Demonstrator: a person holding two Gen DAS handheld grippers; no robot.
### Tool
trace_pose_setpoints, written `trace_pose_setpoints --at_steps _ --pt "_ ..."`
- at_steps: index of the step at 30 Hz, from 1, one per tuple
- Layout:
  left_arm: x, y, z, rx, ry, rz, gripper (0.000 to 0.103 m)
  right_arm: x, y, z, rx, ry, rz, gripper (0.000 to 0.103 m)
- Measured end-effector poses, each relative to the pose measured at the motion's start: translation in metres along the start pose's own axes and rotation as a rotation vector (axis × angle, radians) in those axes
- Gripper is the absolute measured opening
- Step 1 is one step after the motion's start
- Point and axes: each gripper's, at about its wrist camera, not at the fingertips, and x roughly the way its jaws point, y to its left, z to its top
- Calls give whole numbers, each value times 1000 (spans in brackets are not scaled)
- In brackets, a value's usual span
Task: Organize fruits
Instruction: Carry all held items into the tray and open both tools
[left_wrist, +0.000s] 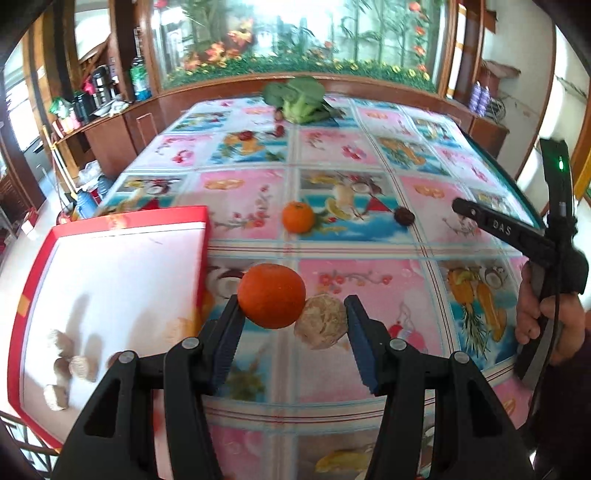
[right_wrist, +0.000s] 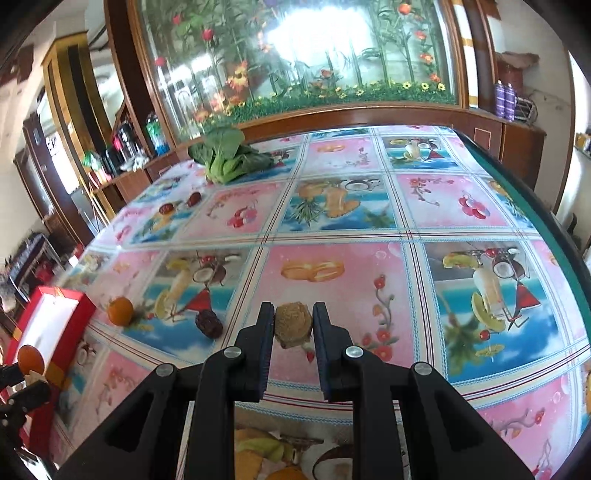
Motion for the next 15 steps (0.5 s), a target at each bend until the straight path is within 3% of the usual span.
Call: trace_pose_setpoints --at_steps 7,15 --pt "-26 29 1 -57 -62 8 57 7 8 -9 56 73 38 19" --pt "-47 61 -3 -108 -112 24 57 -4 67 -24 -11 94 111 19"
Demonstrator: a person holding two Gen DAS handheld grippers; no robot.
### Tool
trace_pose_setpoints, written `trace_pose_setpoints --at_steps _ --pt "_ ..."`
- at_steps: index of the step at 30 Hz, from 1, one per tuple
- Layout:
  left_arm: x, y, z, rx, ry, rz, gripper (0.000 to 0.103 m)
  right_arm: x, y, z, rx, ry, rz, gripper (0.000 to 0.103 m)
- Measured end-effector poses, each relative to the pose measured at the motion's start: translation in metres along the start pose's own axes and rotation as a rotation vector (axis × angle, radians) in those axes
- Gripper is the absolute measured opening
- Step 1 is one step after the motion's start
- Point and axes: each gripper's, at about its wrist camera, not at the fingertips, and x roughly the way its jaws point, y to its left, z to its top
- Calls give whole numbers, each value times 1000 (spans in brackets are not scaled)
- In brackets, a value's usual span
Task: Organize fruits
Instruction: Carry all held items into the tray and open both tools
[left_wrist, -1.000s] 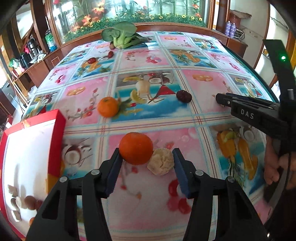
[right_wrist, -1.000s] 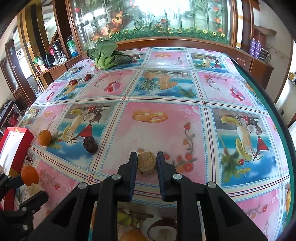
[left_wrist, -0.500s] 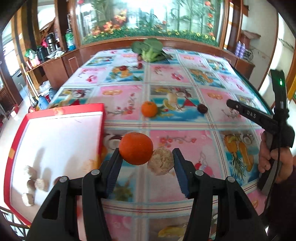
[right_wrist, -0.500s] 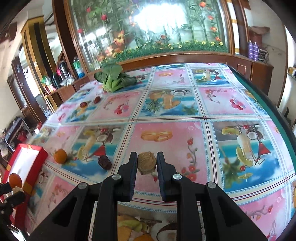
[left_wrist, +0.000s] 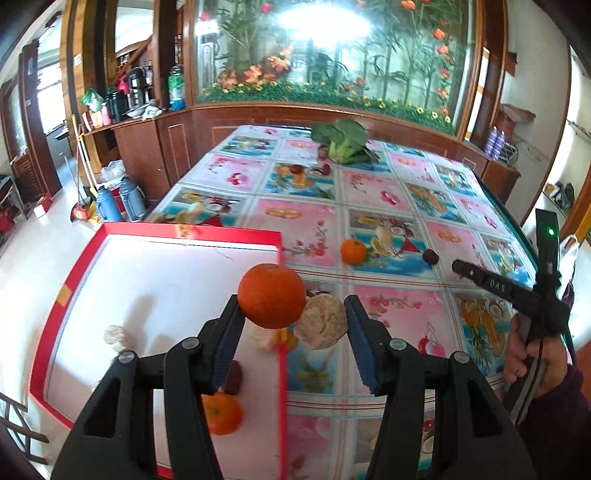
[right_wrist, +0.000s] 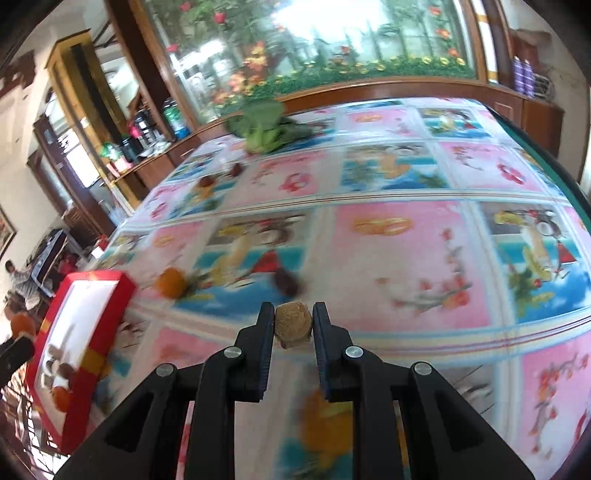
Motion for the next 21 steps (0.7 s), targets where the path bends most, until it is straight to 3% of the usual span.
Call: trace_pose_setpoints --at_steps 13,21 --pt "-18 78 0 -132 -60 99 57 10 156 -6 -242 55 208 19" --pt "-25 125 -4 -203 -99 174 57 15 219 -8 -347 50 258 19"
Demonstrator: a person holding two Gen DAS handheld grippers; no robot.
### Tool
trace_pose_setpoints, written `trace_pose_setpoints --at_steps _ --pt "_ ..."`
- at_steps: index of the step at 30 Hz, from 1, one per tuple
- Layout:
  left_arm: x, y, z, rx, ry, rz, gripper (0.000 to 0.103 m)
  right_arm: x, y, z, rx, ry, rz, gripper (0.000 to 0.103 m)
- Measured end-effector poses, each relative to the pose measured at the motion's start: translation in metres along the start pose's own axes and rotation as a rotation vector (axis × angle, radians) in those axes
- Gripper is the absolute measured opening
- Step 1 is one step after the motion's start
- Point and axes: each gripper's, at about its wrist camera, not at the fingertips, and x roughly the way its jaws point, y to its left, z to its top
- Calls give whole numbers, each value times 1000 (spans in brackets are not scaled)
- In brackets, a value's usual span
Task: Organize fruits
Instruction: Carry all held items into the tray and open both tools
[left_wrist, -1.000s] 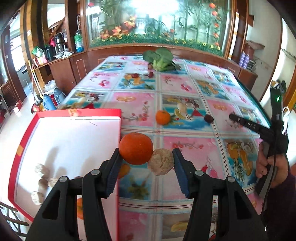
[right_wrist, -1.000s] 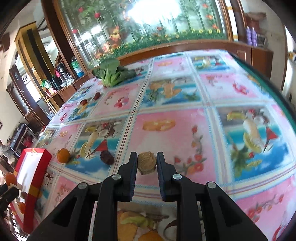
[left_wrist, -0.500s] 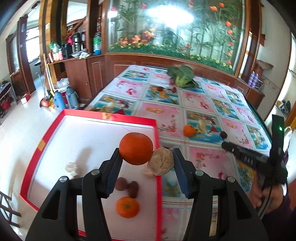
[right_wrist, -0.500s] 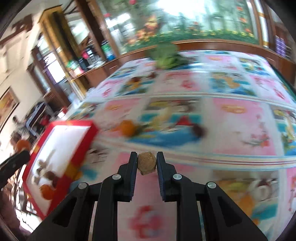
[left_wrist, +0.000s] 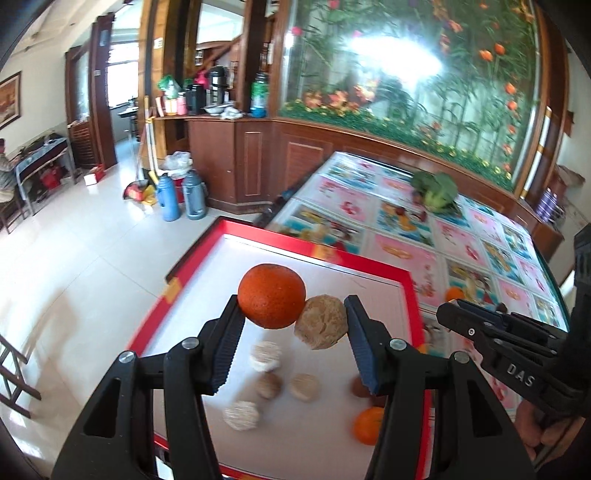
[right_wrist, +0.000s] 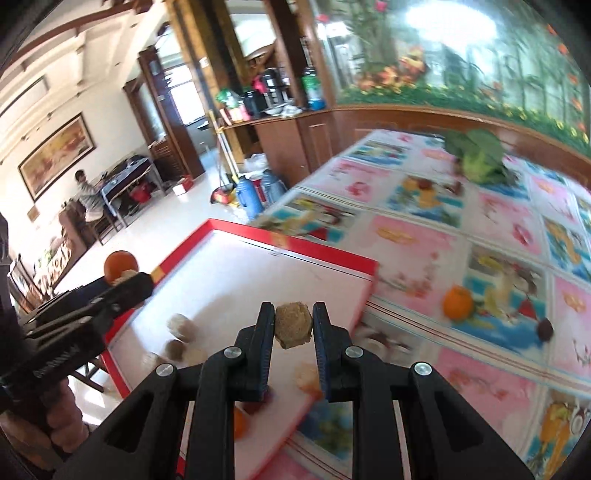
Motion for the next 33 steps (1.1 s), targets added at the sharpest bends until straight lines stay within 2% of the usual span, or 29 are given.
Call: trace_pose_setpoints --at_steps 9,17,33 --pt "12 35 -6 -26 21 69 57 41 45 -5 -84 75 24 19" --pt "32 52 -18 -10 83 145 57 64 50 -17 -87 145 -21 19" --pt "55 46 -34 30 189 186 58 72 48 -25 -91 228 -33 20"
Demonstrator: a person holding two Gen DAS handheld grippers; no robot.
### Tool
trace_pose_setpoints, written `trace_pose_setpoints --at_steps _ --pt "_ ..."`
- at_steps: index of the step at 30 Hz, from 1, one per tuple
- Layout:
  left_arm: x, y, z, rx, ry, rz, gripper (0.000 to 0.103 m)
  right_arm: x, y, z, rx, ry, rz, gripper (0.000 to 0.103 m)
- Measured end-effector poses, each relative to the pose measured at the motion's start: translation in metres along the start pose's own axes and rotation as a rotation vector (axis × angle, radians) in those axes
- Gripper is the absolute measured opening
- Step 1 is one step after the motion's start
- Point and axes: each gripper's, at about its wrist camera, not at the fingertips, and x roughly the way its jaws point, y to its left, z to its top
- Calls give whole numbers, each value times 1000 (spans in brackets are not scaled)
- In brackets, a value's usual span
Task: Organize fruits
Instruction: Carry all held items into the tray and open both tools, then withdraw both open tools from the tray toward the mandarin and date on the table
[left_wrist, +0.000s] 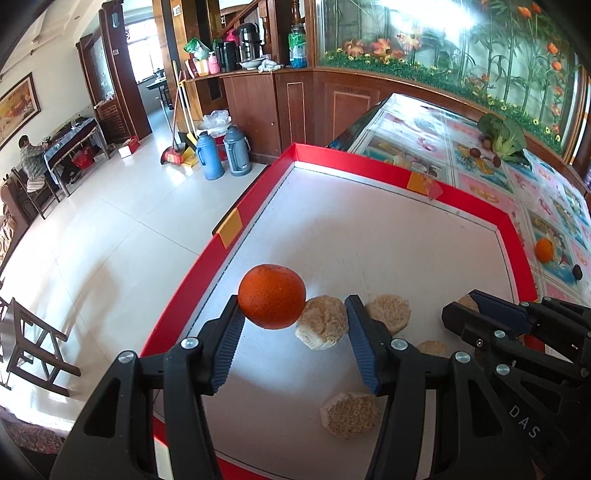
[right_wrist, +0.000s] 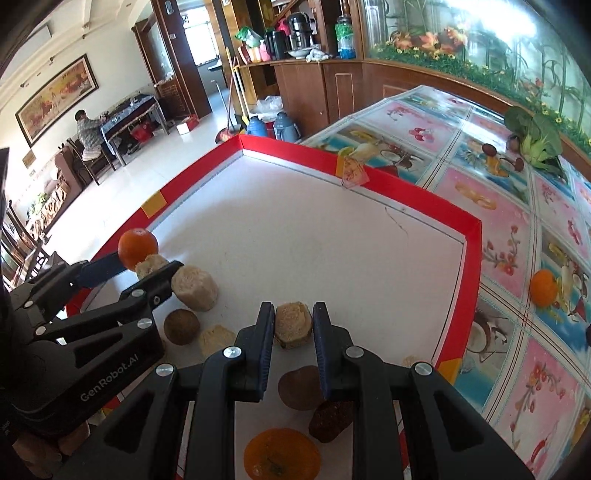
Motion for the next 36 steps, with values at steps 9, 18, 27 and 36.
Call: trace_pose_setpoints --at_steps 9,18,27,36 --pt "-1 -1 0 6 17 22 62 -1 3 -1 -20 4 -20 22" --pt "-10 -1 1 -4 14 39 81 -17 -2 -2 -28 -54 -39 34" --pt "-30 -14 6 14 -39 57 93 -37 -23 -3 25 -122 -46 40" --pt "-49 -47 9 86 -84 53 95 -58 -65 -10 116 -165 -61 44"
